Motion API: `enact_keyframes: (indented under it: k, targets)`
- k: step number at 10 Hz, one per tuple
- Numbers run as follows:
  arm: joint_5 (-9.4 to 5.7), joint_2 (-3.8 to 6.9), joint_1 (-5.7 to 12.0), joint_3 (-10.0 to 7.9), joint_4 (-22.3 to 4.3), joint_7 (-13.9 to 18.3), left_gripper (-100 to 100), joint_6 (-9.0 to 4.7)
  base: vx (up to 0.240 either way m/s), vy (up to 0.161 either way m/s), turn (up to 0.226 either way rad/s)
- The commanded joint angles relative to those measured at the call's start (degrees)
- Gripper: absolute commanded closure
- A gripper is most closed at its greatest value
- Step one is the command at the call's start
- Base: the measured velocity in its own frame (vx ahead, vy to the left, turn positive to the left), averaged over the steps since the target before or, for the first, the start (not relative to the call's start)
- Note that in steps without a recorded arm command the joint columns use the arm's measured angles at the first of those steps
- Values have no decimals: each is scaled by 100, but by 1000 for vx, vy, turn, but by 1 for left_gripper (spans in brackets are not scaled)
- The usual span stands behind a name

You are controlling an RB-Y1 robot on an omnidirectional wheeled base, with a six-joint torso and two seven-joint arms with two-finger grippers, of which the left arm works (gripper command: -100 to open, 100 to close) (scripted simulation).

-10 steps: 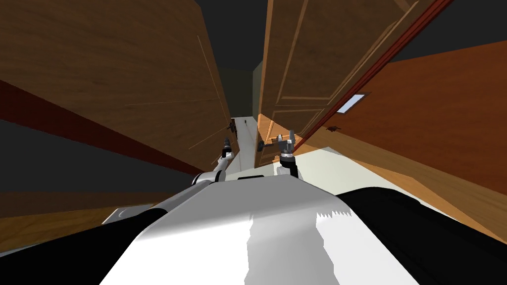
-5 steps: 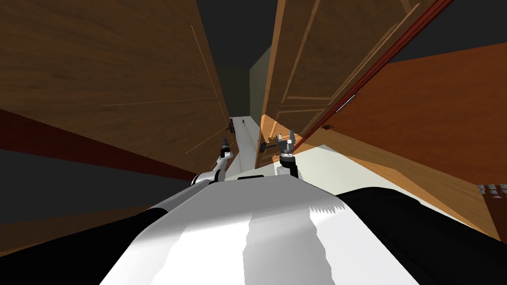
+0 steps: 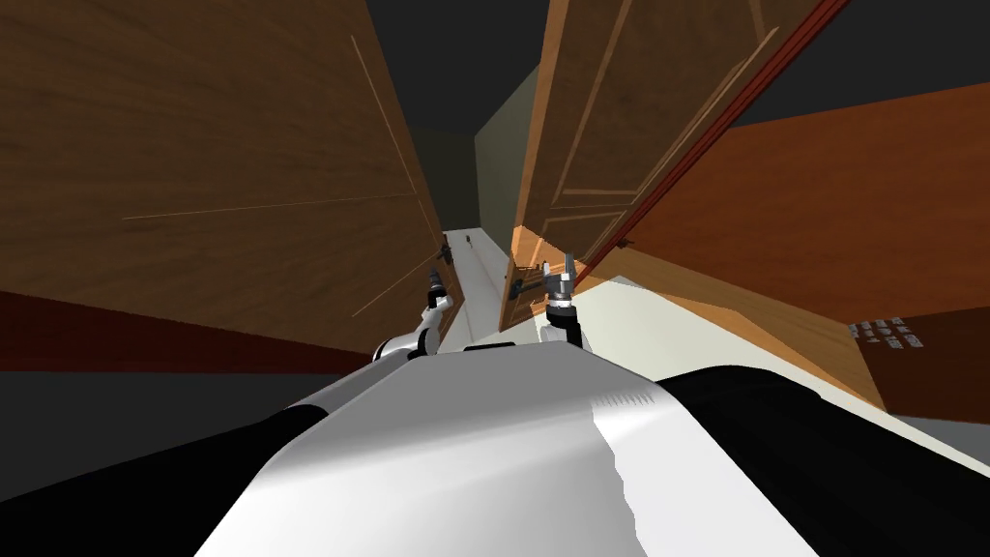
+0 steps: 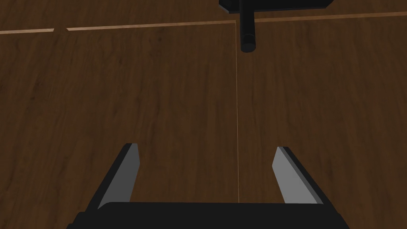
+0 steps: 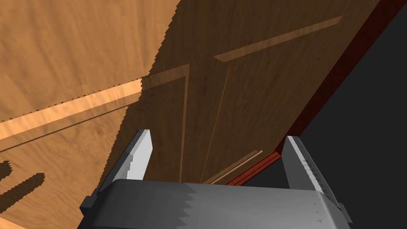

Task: Push the door open

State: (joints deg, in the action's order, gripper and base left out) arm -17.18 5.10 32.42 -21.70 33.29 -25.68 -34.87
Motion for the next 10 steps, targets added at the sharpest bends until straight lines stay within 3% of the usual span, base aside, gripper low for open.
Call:
enact_keyframes:
  k: [1, 10]
  targets:
    - [8, 7, 52, -169, -79, -67, -100, -68, 64, 122, -176]
    - [54, -125, 329, -1330, -443, -543, -100, -442, 87, 144, -192]
